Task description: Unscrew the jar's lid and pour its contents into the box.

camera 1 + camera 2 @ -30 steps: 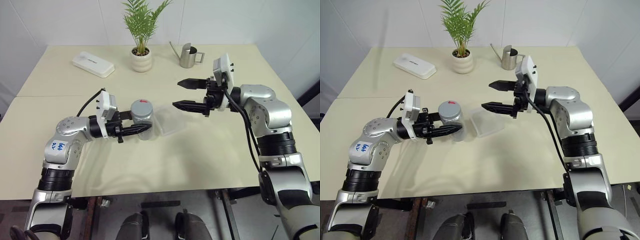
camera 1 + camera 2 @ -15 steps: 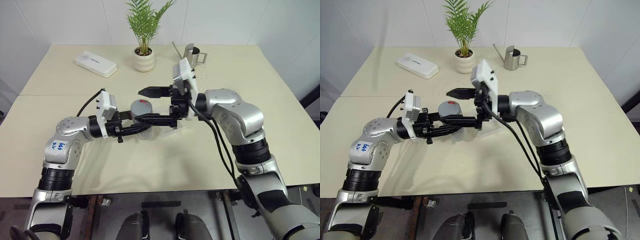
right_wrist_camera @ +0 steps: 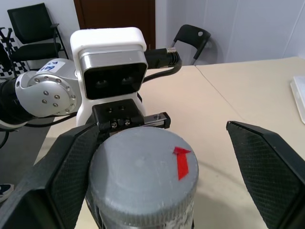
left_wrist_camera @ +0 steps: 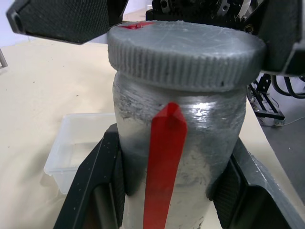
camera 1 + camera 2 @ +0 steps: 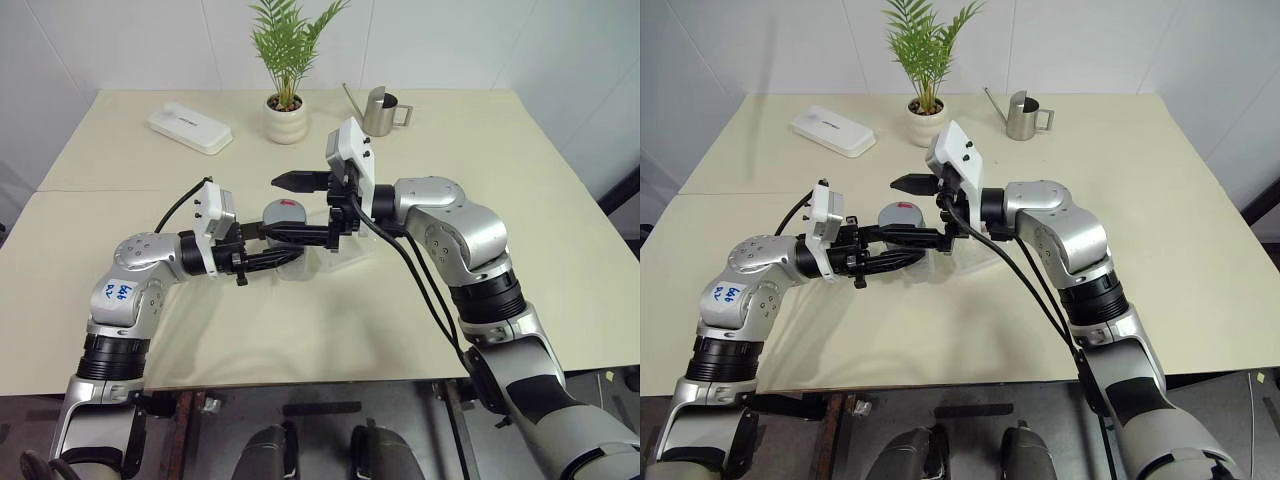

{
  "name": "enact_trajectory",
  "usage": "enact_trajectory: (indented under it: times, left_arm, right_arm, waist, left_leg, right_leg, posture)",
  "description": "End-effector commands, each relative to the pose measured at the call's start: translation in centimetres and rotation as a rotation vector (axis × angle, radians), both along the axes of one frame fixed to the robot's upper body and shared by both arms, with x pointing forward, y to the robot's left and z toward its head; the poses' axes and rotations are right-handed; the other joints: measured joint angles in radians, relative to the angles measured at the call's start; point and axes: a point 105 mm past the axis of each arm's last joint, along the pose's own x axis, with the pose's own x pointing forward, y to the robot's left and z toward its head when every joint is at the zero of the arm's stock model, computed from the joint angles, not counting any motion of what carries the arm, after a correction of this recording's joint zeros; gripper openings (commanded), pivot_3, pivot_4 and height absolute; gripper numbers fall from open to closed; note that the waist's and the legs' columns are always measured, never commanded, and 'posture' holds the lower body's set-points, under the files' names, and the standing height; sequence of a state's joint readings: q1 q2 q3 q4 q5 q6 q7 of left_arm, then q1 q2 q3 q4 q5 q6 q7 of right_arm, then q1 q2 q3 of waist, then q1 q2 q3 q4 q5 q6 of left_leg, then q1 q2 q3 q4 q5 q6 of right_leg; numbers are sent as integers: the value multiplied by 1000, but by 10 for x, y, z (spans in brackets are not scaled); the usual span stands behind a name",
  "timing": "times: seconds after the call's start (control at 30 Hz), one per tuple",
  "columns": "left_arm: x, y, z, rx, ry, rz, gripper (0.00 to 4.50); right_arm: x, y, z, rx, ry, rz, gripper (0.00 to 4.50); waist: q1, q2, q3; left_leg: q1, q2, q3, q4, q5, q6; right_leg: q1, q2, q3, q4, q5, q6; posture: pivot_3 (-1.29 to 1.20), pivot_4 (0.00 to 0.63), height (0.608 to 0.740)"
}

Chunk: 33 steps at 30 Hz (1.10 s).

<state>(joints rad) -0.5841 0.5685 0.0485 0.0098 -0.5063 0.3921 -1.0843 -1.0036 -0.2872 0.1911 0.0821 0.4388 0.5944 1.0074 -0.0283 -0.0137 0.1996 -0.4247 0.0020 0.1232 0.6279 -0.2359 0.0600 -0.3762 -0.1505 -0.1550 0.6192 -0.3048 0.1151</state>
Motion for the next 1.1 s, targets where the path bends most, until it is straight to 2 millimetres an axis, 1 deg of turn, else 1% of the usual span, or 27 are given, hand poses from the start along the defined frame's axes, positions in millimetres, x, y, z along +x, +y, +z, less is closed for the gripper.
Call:
enact_trajectory:
  times: [0.03, 0.23, 0.33, 0.57, 0.8, 0.9, 1.0, 1.1]
  left_arm:
    - [-4, -2, 13, -3, -59, -23, 1897]
    - [-4, -2, 13, -1, -61, -21, 1897]
    - [-4, -1, 13, -1, -61, -20, 1897]
    - [-4, -1, 13, 1, -61, -22, 1897]
    - [-4, 0, 12, 2, -58, -20, 1897]
    - [-5, 1, 11, 3, -56, -20, 1897]
    - [-5, 1, 11, 5, -55, -19, 1897]
    - [-5, 2, 10, 6, -54, -18, 1897]
  right_arm:
    - [5, -14, 14, 16, -62, -32, 4479]
    - [10, -27, 16, 15, -66, -49, 4479]
    - [9, -31, 15, 13, -65, -39, 4479]
    - [-2, -34, 11, -1, -54, 39, 4479]
    - [-2, -36, 12, 10, -40, 49, 4479]
    - [-7, -37, 12, 14, -31, 77, 4479]
    - [-15, -37, 11, 13, -15, 131, 4479]
    - [-19, -32, 11, 11, -7, 157, 4479]
  waist:
    - [1, 0, 0]
    - [0, 0, 0]
    - [0, 0, 0]
    - [1, 0, 0]
    - [1, 0, 0]
    - [1, 0, 0]
    - [1, 0, 0]
    - [1, 0, 0]
  left_leg:
    - [0, 0, 0, 0, 0, 0]
    - [0, 0, 0, 0, 0, 0]
    - [0, 0, 0, 0, 0, 0]
    - [0, 0, 0, 0, 0, 0]
    - [0, 0, 0, 0, 0, 0]
    - [0, 0, 0, 0, 0, 0]
    - [0, 0, 0, 0, 0, 0]
    - [0, 0, 0, 0, 0, 0]
  right_leg:
    - [0, 0, 0, 0, 0, 0]
    - [0, 0, 0, 0, 0, 0]
    - [0, 0, 0, 0, 0, 0]
    - [0, 0, 0, 0, 0, 0]
    - [0, 0, 0, 0, 0, 0]
    - [0, 0, 0, 0, 0, 0]
    - [0, 0, 0, 0, 0, 0]
    - [0, 0, 0, 0, 0, 0]
  posture:
    - [0, 150, 740]
    - [0, 150, 740]
    - [0, 150, 740]
    - [0, 150, 740]
    - [0, 150, 740]
    - [0, 150, 740]
    - [0, 150, 740]
    - [0, 150, 740]
